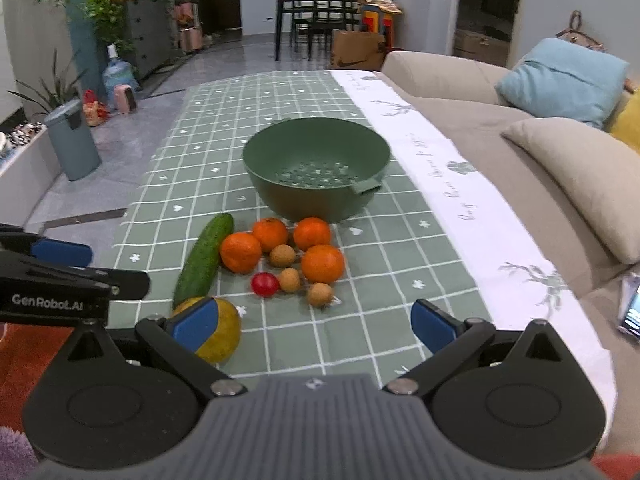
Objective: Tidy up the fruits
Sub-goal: 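Grasp the cucumber with the left tool while the right tool grasps a tangerine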
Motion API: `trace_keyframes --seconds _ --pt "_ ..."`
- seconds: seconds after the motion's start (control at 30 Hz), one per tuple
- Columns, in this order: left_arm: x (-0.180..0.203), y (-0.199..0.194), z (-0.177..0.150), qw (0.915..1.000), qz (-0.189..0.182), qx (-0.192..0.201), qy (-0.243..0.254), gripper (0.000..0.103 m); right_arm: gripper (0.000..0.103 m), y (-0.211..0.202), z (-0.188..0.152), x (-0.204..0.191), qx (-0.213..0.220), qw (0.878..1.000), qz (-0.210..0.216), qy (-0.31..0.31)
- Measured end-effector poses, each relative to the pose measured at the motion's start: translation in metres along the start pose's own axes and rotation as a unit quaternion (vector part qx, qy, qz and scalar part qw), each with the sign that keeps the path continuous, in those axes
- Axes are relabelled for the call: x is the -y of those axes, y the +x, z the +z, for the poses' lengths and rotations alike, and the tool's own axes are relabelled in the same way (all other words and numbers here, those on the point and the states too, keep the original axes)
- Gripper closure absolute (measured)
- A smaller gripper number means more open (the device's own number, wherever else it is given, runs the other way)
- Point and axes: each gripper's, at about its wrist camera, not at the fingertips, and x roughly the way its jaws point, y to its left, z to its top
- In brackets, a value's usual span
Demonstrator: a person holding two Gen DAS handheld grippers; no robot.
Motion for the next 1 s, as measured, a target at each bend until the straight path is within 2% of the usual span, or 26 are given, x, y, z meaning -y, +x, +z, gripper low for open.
trace_keyframes --seconds 0.03,0.13,0.27,0.33,0.43,0.7,0.8,1.0 --pt "-0.002 0.005 0.003 1.0000 -0.004 -0.004 -0.004 0.019 0.015 0.006 0.002 0.002 -0.005 1.000 0.007 0.005" --pt "-0.010 0.020 0.011 0.9996 -0.001 -0.020 -0.018 0.022 0.031 0.028 0.008 0.005 -0.034 0.998 0.039 0.020" --pt "-0.019 0.041 0.019 0.9985 -0.005 -0.043 -0.034 0.027 0.038 0.056 0.015 0.007 -0.049 0.998 0.041 0.027" --pt "-0.022 0.049 0.022 0.9983 -0.007 -0.042 -0.040 0.028 0.046 0.071 0.022 0.012 -0.057 0.997 0.043 0.036" --pt "-0.024 0.062 0.030 0.9981 -0.018 -0.040 -0.043 0.033 0.052 0.085 0.029 0.018 -0.063 0.996 0.043 0.047" --pt "-0.028 0.107 0.043 0.9953 -0.020 -0.082 -0.046 0.034 0.054 0.120 0.045 0.031 -0.080 0.993 0.055 0.060" --pt "-0.027 0.116 0.043 0.9949 -0.017 -0.093 -0.035 0.036 0.058 0.132 0.047 0.033 -0.088 0.992 0.061 0.062" --pt "-0.026 0.129 0.044 0.9935 -0.009 -0.112 -0.019 0.038 0.058 0.148 0.048 0.038 -0.096 0.992 0.056 0.065"
